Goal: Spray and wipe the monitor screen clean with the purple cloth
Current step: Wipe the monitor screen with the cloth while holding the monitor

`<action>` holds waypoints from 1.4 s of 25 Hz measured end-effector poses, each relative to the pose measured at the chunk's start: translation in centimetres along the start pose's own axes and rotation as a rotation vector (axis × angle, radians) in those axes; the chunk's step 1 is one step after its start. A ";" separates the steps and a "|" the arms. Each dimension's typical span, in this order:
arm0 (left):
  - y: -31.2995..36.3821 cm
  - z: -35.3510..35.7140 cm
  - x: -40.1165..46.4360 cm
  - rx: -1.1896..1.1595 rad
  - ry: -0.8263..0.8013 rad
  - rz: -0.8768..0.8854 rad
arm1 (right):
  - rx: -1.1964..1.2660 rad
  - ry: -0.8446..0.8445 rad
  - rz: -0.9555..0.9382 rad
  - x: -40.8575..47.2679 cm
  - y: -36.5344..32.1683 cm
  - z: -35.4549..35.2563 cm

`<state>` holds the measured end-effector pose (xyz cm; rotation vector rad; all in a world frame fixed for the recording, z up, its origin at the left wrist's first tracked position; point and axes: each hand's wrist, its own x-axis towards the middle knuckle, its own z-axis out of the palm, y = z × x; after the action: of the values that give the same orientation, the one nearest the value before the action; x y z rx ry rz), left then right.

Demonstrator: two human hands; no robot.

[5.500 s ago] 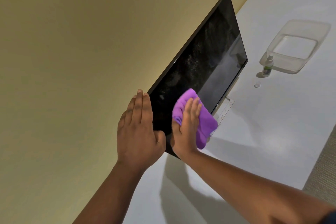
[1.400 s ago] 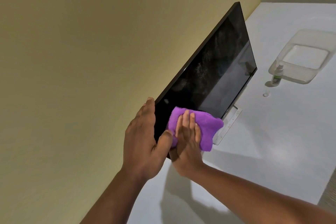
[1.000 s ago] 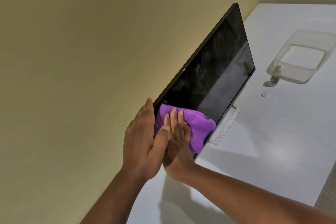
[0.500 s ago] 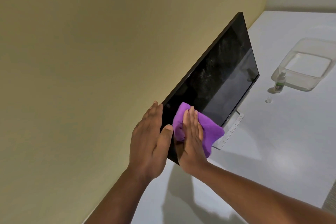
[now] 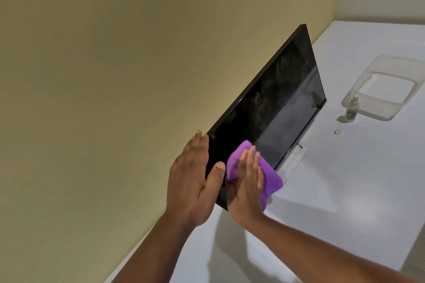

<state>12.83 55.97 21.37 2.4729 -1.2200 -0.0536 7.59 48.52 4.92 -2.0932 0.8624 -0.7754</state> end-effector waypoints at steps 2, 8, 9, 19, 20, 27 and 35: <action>-0.1 0.1 0.2 -0.006 0.002 -0.007 | -0.070 0.127 0.176 3.6 -1.3 -0.8; -0.2 0.1 0.1 -0.021 -0.010 -0.037 | -0.127 -0.060 -0.166 3.0 -1.6 -1.3; -0.1 0.1 0.1 -0.026 -0.014 -0.035 | -0.100 -0.129 -0.140 1.6 -0.3 -1.5; -0.1 -0.1 0.2 0.016 -0.039 -0.040 | -0.090 -0.105 -0.127 2.6 -2.3 -0.6; 0.0 -0.1 0.1 0.012 -0.045 -0.039 | -0.059 -0.172 -0.066 1.3 -1.0 -0.9; 0.1 -0.2 0.2 0.008 -0.046 -0.064 | -0.029 -0.148 0.291 4.0 -4.1 -1.6; 1.3 -1.1 0.5 -0.009 -0.034 -0.076 | 0.347 -0.305 0.177 3.3 -4.0 -6.2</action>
<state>12.37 55.19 22.97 2.5200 -1.1365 -0.1217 6.30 45.54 12.32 -1.7428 0.6787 -0.4575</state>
